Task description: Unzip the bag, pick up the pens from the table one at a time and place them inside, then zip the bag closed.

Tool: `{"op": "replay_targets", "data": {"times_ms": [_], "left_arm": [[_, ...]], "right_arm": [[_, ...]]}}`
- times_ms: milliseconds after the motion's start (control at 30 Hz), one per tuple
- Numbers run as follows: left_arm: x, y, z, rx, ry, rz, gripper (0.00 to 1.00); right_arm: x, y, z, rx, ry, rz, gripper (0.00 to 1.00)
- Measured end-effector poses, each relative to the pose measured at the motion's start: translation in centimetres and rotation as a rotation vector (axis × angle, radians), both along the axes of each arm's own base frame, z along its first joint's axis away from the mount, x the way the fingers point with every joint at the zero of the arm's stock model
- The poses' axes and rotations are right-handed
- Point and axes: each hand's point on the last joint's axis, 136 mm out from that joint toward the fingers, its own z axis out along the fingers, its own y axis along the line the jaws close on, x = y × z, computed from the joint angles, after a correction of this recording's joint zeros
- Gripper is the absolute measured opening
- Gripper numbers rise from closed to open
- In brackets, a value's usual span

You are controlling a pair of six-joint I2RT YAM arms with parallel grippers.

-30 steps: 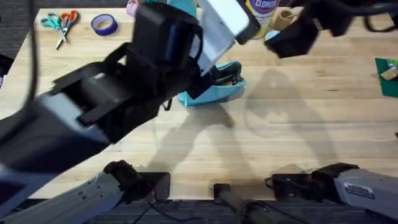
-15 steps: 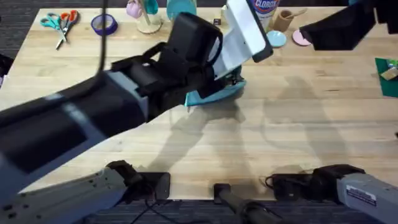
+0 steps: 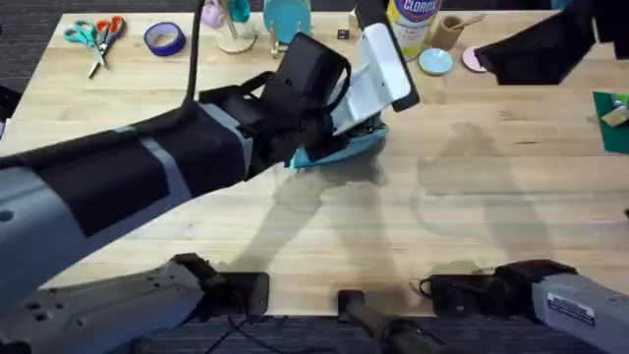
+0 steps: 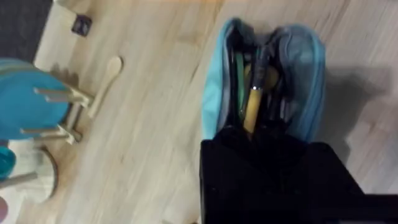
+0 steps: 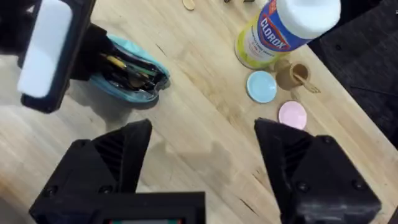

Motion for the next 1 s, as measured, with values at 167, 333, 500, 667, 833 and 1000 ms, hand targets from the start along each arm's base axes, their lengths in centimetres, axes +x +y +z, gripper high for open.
{"op": "replay_targets", "data": {"times_ms": [167,333,500,667,833,1000], "left_arm": [[0.1,1.0,-0.4,0.019,0.019,0.019,0.075],[0.4,1.0,-0.2,0.017,0.006,0.019,0.693],[1.0,0.7,0.4,-0.003,-0.028,0.022,0.991],[1.3,0.6,0.6,-0.010,-0.040,0.024,0.993],[1.4,0.5,1.1,-0.020,-0.047,0.028,0.993],[0.9,0.8,4.2,-0.083,-0.098,0.050,0.994]], "right_arm": [[0.0,0.0,0.0,0.000,0.000,0.000,0.997],[0.0,0.0,0.0,0.000,0.000,0.000,0.998],[0.0,0.0,0.0,0.000,0.000,0.000,0.998],[0.0,0.0,0.0,0.000,0.000,0.000,0.998],[0.0,0.0,0.0,0.000,0.000,0.000,0.998],[0.0,0.0,0.0,0.000,0.000,0.000,0.998]]}}
